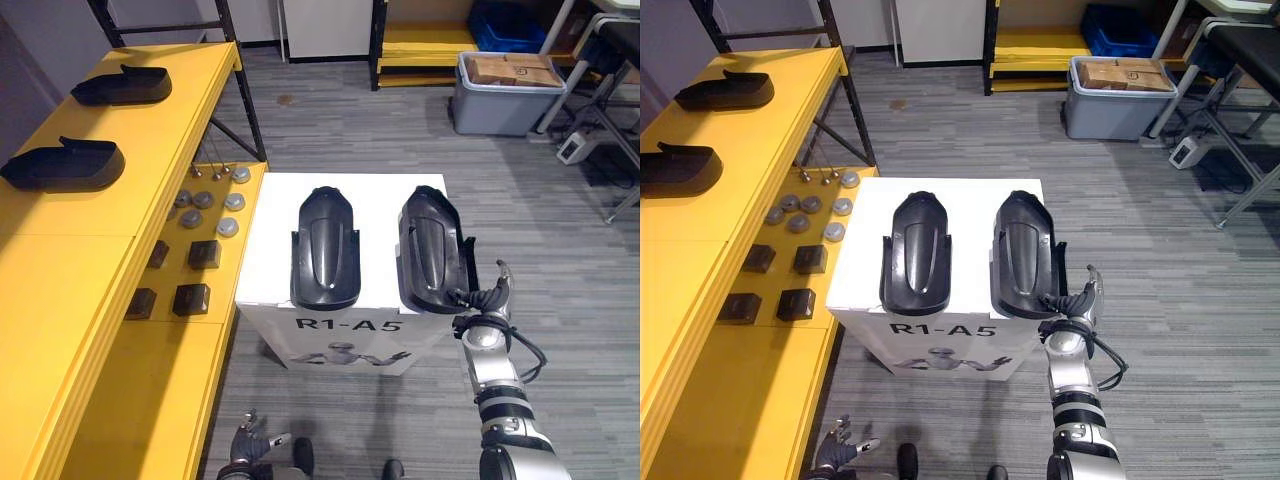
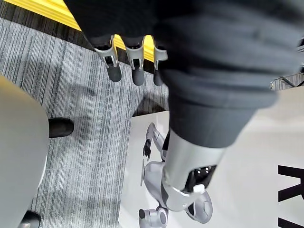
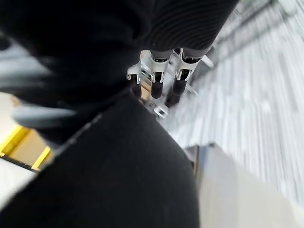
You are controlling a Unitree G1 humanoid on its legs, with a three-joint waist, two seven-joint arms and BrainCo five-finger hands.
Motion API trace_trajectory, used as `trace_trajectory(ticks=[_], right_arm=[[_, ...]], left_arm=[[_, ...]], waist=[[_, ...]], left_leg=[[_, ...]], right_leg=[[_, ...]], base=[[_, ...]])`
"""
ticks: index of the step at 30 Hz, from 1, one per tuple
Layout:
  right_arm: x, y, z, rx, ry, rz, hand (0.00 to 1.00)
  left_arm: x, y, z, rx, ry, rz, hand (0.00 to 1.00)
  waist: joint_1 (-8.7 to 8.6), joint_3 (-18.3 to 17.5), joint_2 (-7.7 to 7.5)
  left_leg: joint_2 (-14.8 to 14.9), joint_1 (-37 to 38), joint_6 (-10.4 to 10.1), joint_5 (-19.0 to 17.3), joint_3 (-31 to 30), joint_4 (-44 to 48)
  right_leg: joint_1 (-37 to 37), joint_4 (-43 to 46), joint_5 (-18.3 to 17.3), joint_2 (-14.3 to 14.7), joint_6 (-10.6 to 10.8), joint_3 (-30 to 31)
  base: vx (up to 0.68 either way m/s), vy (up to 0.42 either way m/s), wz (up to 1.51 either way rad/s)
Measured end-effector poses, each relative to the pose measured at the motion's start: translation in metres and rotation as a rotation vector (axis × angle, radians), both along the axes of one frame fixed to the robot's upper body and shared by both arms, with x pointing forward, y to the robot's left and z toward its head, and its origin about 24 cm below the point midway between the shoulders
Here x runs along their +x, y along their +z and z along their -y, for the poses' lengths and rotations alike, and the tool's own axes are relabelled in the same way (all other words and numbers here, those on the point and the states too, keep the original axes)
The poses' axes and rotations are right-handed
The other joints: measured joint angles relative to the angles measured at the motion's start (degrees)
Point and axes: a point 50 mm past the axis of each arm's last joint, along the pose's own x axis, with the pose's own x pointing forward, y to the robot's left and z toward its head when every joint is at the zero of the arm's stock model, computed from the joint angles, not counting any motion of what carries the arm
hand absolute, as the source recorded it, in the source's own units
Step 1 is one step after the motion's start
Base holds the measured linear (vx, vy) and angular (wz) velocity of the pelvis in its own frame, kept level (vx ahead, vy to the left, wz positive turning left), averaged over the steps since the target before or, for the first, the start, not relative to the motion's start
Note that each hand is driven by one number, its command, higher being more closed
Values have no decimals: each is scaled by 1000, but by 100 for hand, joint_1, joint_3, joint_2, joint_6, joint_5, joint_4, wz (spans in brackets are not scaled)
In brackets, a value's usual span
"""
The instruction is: Walk over and take plastic housings, then place them on the shelf
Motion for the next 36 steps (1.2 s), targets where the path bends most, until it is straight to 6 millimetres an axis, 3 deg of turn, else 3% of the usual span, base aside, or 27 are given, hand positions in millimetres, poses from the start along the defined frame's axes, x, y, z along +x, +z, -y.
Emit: trace_trajectory(ticks=[8,18,23,31,36], right_arm=[[6,-5,-1,127,126,-4,100],[6,-11,0,209,117,-6,100],[7,0,-11,203,144,60,100],[-12,34,-10,96,61,252,100],[-23,65,-14,39,6,407,100]], left_arm=[[0,-1,-1,-11,-24,-9,0],[8,1,0,-12,-30,6,0],[14,6,-2,-6,-14,41,0],[47,59,-15,19,98,342,0],[64,119,-26,17,234,640,0]], waist=[[-5,-4,-20],[-1,-13,-39],[10,-14,-55],[4,-26,-80],[-126,-30,-81]], left_leg=[[34,15,-32,-23,64,-1],[61,46,-53,-36,148,3],[58,71,-53,-36,116,4],[40,-9,-44,-15,-4,28],[35,20,-43,-15,-35,29]], right_leg=[[16,-55,10,33,-2,48],[46,-58,11,57,-4,129],[84,-55,11,52,-4,107],[33,-52,11,33,-2,3],[106,-52,10,27,-1,-20]], base=[[-9,-1,-3],[1,-2,-4],[-24,3,3],[-20,3,7],[4,2,3]])
